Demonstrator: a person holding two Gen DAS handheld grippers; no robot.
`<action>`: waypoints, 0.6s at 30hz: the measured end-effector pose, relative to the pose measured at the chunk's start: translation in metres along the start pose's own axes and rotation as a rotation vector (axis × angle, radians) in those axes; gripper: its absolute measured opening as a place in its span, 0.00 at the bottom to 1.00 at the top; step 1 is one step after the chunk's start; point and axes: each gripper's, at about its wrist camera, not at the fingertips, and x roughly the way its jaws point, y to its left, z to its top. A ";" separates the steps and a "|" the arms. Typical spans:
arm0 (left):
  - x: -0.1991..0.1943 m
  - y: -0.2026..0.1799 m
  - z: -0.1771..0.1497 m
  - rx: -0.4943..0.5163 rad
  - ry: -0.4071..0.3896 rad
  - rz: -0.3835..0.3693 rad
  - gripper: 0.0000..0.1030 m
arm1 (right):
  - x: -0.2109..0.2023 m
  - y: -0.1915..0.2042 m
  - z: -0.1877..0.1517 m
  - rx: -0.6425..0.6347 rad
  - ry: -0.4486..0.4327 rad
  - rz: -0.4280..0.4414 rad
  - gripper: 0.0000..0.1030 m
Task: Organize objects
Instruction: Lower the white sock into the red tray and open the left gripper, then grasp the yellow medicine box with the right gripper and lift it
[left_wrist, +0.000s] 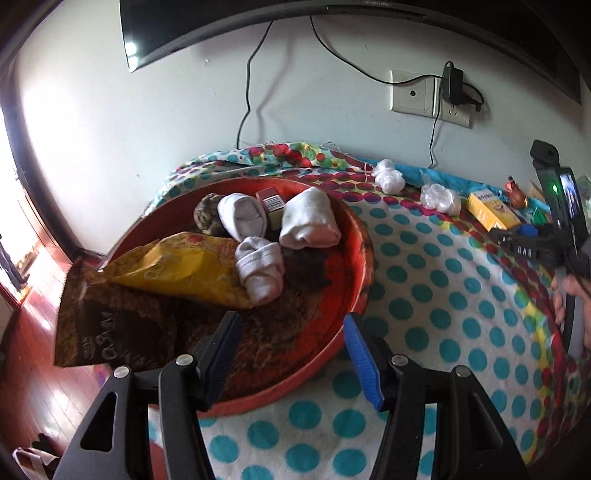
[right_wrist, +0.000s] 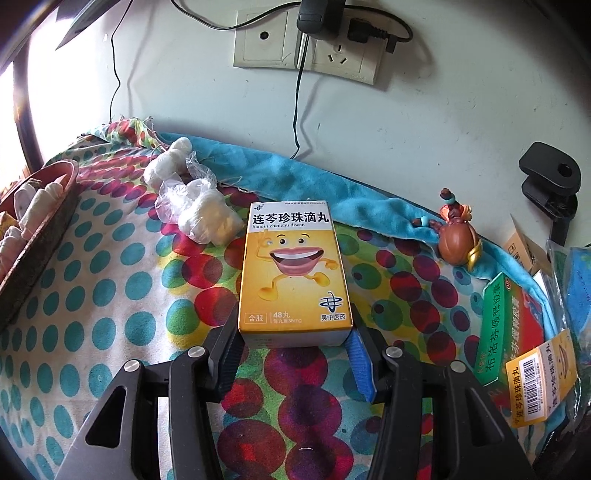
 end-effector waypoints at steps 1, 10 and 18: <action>-0.002 0.002 -0.003 0.007 -0.004 0.003 0.57 | 0.001 0.000 0.000 -0.003 0.003 -0.009 0.47; -0.012 0.023 -0.017 -0.006 -0.002 -0.007 0.57 | -0.002 0.012 0.000 -0.053 0.000 -0.066 0.47; -0.032 0.046 -0.030 0.029 -0.048 0.010 0.58 | -0.012 0.015 -0.002 -0.052 -0.038 -0.094 0.47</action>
